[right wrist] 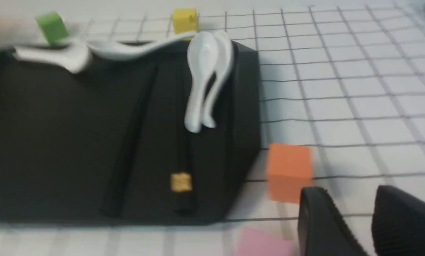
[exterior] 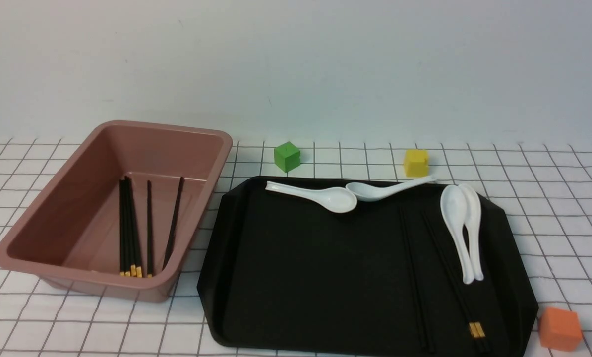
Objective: On white black tablecloth take chopsticks from black tray and put them in box.
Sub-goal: 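Move the gripper over the chopsticks on the black tray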
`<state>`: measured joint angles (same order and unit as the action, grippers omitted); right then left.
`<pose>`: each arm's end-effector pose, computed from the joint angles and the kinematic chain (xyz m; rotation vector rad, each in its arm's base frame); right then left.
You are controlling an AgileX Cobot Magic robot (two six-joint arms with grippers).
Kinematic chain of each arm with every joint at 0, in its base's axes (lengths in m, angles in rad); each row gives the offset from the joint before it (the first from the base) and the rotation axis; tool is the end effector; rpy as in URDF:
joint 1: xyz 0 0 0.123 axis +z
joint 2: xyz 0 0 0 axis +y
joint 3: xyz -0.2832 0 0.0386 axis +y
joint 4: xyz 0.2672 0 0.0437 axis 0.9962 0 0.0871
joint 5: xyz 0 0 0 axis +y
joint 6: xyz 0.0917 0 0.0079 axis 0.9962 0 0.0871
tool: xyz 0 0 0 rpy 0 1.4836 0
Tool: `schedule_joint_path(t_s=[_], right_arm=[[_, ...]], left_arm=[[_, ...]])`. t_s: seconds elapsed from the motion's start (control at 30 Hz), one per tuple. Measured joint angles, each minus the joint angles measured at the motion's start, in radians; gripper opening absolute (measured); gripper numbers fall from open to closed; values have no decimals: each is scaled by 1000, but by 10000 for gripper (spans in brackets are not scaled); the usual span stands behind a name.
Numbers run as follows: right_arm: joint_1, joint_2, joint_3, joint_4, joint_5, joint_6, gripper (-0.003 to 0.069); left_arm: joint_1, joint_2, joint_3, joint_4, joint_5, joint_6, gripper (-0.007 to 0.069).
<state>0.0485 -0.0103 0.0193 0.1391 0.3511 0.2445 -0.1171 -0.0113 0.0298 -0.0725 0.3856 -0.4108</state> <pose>0.0723 0.0079 0.1754 0.2682 1.8343 0.3398 0.0710 -0.0109 0.1684 -0.3242 1.8820 -0.4309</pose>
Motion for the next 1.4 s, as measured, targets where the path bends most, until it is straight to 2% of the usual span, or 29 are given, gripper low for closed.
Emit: schedule_joint_path(t_s=[0.07,0.1,0.13,0.2,0.37,0.53,0.67,0.8,0.9,1.07,1.2,1.23,1.3,1.4], right_arm=[[0,0,3,127,-14,57,240],[0,0,5,240,-30,91,240],[0,0,5,263,-34,98,240],[0,0,5,398,-54,122,240],[0,0,5,460,-69,110,240],[0,30,-105,393,-61,-48,231],[0,173,-267,273,1,-112,161],[0,464,-434,58,259,-122,8],[0,627,-483,5,384,-99,-12],[0,916,-525,63,455,-122,-5],[24,1097,-580,237,437,-294,36],[28,1115,-588,245,436,-305,41],[98,1228,-657,336,410,-400,108],[202,1354,-757,349,356,-416,194]], left_arm=[[0,0,0,0,0,0,50],[0,0,0,0,0,0,50],[0,0,0,0,0,0,50],[0,0,0,0,0,0,50],[0,0,0,0,0,0,50],[0,0,0,0,0,0,55],[0,0,0,0,0,0,59],[0,0,0,0,0,0,64],[0,0,0,0,0,0,69],[0,0,0,0,0,0,76],[0,0,0,0,0,0,79],[0,0,0,0,0,0,79],[0,0,0,0,0,0,79],[0,0,0,0,0,0,83]])
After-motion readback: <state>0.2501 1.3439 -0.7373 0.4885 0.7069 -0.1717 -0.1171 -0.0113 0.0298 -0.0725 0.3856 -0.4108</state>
